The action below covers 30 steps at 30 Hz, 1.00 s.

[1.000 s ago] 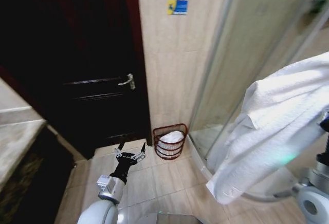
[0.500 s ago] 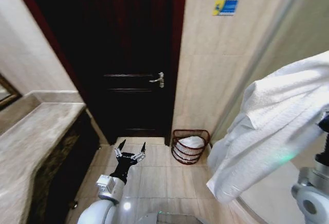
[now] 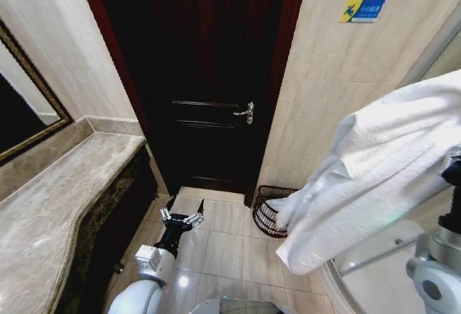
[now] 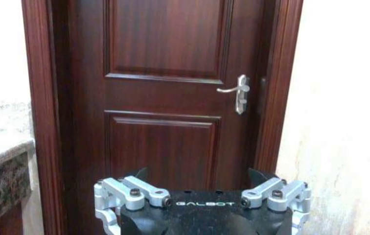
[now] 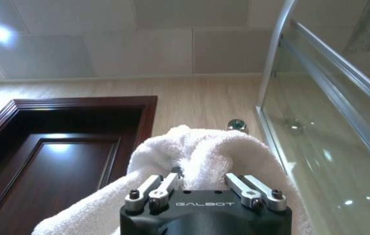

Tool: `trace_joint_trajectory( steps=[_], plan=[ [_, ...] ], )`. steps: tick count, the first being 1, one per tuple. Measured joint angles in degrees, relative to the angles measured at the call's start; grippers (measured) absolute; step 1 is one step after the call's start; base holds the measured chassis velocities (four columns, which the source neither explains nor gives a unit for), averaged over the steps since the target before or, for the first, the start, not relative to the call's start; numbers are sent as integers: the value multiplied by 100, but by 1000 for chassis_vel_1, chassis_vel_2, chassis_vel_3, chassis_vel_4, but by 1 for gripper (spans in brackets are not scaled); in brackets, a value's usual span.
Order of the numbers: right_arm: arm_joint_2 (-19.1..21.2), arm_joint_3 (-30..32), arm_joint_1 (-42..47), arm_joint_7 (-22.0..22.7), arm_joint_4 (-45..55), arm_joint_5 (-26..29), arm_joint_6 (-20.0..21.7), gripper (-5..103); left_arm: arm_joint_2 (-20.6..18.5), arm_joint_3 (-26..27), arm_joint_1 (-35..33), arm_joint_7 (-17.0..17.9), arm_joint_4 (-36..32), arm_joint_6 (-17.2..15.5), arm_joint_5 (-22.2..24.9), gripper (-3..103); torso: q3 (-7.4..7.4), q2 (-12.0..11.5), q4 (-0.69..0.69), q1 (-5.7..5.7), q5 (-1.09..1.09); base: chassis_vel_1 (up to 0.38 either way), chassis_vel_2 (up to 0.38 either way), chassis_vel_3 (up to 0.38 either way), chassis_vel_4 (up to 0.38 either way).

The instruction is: Discard the used towel into the hamper.

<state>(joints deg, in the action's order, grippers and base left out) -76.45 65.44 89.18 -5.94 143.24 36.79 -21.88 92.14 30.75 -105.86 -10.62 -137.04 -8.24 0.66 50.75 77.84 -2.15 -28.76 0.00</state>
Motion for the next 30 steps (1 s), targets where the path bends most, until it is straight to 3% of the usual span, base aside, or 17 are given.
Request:
trace_joint_trajectory(
  steps=[19,30],
  plan=[
    [14,-66,-21,79,0,-20,-65,21,0,0,1,0,0,0,0,100,1,-1,-2,-3,-3,-145,146,150,-144],
    [6,-124,-35,87,0,-77,-119,21,0,0,0,0,0,0,0,100,-1,0,-1,2,-1,-38,38,34,-33]
  ],
)
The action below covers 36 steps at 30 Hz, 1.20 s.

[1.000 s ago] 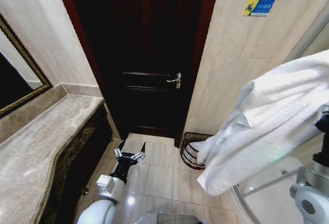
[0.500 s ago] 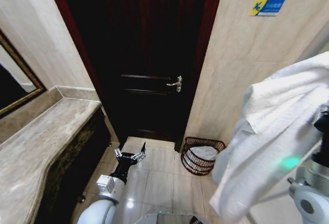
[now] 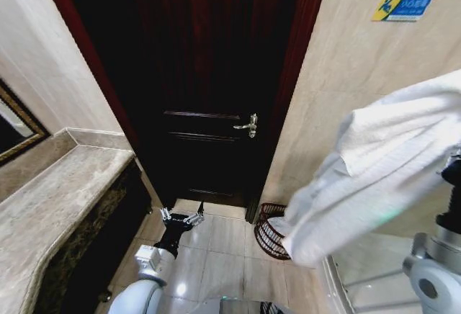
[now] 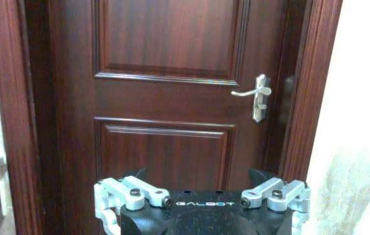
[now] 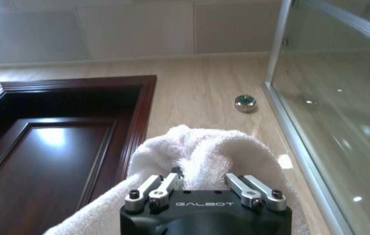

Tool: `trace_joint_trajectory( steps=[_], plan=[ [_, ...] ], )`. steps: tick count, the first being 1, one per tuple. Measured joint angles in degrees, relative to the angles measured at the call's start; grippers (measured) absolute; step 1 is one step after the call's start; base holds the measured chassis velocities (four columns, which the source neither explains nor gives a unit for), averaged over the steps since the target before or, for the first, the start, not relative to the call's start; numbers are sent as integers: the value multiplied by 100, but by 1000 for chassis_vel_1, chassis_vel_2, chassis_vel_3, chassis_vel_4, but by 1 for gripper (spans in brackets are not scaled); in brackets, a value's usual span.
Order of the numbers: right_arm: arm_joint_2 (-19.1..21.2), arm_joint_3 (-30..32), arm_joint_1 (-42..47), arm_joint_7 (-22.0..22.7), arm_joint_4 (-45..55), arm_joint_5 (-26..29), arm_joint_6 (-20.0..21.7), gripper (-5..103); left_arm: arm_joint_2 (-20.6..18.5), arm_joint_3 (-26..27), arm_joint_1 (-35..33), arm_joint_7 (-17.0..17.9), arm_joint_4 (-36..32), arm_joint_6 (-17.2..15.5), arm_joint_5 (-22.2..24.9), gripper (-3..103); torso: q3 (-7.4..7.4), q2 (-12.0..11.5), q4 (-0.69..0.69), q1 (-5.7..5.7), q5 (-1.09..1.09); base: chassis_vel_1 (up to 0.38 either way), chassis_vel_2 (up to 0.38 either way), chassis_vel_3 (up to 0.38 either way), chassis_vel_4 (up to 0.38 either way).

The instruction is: Discard the used towel into the hamper.

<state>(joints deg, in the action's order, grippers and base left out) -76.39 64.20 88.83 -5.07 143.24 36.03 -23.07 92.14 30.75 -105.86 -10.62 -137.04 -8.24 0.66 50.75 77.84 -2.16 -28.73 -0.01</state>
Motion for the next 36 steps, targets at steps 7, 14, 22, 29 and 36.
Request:
trace_joint_trajectory(
  steps=[7,14,22,29,36],
  plan=[
    [-21,-32,2,126,0,-270,-169,21,0,0,0,0,0,0,0,100,0,0,0,-1,0,49,14,13,46],
    [-14,-19,-5,147,0,-277,-176,21,0,0,1,0,0,0,0,100,1,0,-1,-4,1,56,66,78,51],
    [-2,-6,1,137,0,-266,-159,21,0,0,1,0,0,0,0,100,1,0,1,-4,1,25,17,27,20],
    [-16,-15,4,127,0,-245,-156,21,0,0,1,0,0,0,0,100,1,0,-1,-4,1,0,0,0,0],
    [-23,-19,23,13,0,-199,-158,21,0,0,1,0,0,0,0,100,1,0,0,-4,1,-34,-29,-36,-35]
  ],
)
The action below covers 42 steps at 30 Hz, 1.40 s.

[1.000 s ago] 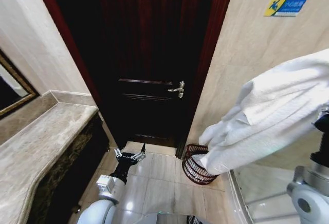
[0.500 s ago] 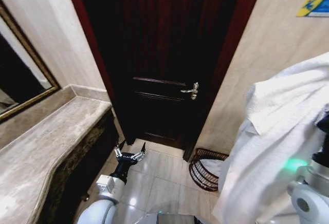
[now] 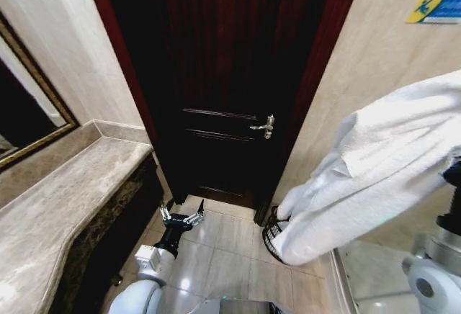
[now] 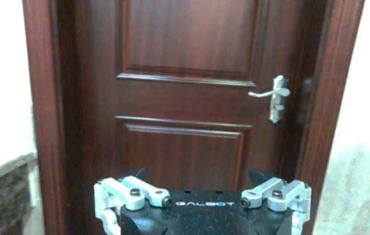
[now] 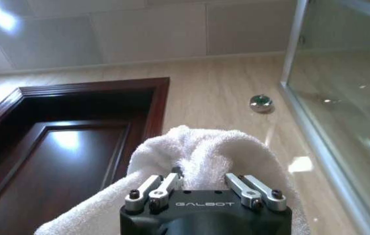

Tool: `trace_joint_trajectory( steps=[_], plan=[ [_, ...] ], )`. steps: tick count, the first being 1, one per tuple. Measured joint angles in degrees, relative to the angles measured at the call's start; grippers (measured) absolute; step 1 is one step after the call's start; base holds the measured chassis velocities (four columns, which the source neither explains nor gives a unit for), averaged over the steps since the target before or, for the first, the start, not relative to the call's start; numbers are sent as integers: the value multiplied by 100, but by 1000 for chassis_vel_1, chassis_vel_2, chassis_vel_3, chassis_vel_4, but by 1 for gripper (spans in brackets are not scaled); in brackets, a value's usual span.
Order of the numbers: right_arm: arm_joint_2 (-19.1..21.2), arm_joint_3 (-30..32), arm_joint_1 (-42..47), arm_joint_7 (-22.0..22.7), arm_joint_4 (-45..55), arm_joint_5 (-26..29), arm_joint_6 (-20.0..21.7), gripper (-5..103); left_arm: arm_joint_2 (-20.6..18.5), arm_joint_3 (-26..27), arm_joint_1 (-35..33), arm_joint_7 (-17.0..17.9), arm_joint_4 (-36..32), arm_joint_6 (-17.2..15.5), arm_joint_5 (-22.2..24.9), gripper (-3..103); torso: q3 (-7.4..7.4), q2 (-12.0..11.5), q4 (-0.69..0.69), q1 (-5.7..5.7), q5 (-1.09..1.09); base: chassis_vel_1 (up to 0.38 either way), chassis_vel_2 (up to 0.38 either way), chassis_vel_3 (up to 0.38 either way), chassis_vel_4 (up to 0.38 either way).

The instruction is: Discard the used towel into the hamper.

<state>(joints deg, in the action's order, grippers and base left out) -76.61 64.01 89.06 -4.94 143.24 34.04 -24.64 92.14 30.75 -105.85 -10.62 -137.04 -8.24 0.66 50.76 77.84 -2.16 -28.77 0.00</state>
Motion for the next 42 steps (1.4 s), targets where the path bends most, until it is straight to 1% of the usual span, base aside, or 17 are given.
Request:
trace_joint_trajectory(
  steps=[10,15,18,21,31,33,35,40,42],
  plan=[
    [-2,4,14,-15,0,-9,1,21,0,0,0,0,0,0,0,100,0,0,0,0,0,-81,-90,-90,-89],
    [-16,37,19,-84,0,-32,50,21,0,0,1,0,0,0,0,100,0,0,3,0,0,-89,-100,-98,-102],
    [-17,42,12,-111,0,-31,69,21,0,0,1,0,0,0,0,100,0,0,1,1,1,-34,-30,-53,-4],
    [-17,47,13,-145,0,-27,73,21,0,0,0,0,0,0,0,100,0,0,-2,1,0,0,0,0,0],
    [-13,37,-3,-143,0,-9,74,21,0,0,0,0,0,0,0,100,0,0,0,0,1,31,32,-37,-38],
    [-19,37,-5,-143,0,-5,74,21,-1,0,1,0,0,0,0,100,0,0,0,0,-4,81,100,-66,-58],
    [-16,34,-5,-144,0,-5,74,21,-1,0,0,0,0,0,0,100,0,0,-1,0,0,67,81,-40,-56],
    [-20,-56,-2,-119,0,6,60,21,0,0,0,0,0,0,0,100,0,0,-1,0,1,21,25,-9,-14],
    [-32,-135,1,-21,0,40,7,21,1,0,0,0,0,0,0,100,0,0,0,0,2,0,0,0,0]
  ],
)
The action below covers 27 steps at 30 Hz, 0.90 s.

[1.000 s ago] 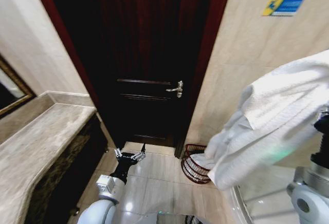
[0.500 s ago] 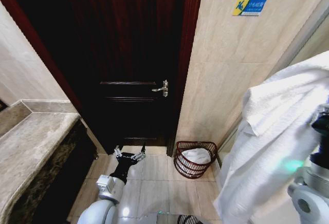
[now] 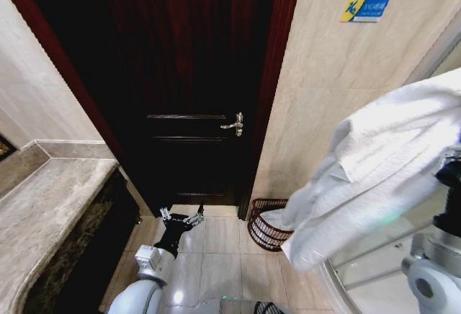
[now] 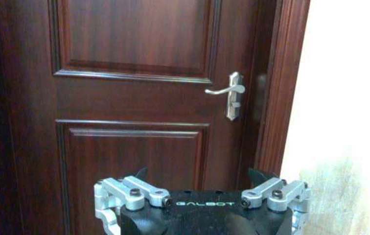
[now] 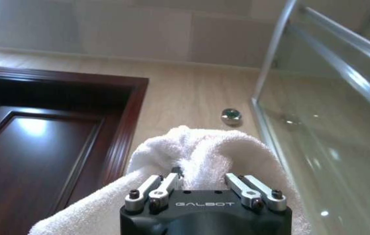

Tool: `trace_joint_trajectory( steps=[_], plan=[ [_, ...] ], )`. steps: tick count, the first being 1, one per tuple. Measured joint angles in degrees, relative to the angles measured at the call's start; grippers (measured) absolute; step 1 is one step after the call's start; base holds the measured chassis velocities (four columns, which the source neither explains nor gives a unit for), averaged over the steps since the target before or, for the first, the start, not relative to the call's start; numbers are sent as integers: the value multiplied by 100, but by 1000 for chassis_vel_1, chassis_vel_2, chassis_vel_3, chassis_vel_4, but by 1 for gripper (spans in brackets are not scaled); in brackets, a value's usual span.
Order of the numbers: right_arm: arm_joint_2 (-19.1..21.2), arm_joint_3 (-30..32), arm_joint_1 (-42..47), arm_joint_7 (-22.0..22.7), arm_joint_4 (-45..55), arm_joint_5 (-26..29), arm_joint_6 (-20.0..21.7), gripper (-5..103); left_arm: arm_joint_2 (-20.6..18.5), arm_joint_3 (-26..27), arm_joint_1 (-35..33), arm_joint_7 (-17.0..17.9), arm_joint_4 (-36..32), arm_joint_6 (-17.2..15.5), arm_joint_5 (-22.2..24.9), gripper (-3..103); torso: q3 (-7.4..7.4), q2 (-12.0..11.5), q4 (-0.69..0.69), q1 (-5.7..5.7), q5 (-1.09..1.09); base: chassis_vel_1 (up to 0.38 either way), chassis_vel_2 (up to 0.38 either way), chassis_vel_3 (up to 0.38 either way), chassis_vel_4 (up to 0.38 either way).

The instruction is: Discard the used towel into the hamper.

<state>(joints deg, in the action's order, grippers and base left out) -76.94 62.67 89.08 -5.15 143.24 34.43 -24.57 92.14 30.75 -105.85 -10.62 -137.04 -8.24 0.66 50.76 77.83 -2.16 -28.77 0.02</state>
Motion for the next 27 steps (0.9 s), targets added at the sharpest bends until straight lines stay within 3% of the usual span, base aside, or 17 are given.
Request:
trace_joint_trajectory(
  steps=[9,27],
  plan=[
    [29,145,1,244,0,-11,13,21,0,0,0,0,0,0,0,100,0,0,0,0,-3,0,0,0,0],
    [-16,155,19,144,0,-13,143,21,-1,0,0,0,0,0,0,100,0,0,0,0,-1,27,25,-34,-27]
  ],
)
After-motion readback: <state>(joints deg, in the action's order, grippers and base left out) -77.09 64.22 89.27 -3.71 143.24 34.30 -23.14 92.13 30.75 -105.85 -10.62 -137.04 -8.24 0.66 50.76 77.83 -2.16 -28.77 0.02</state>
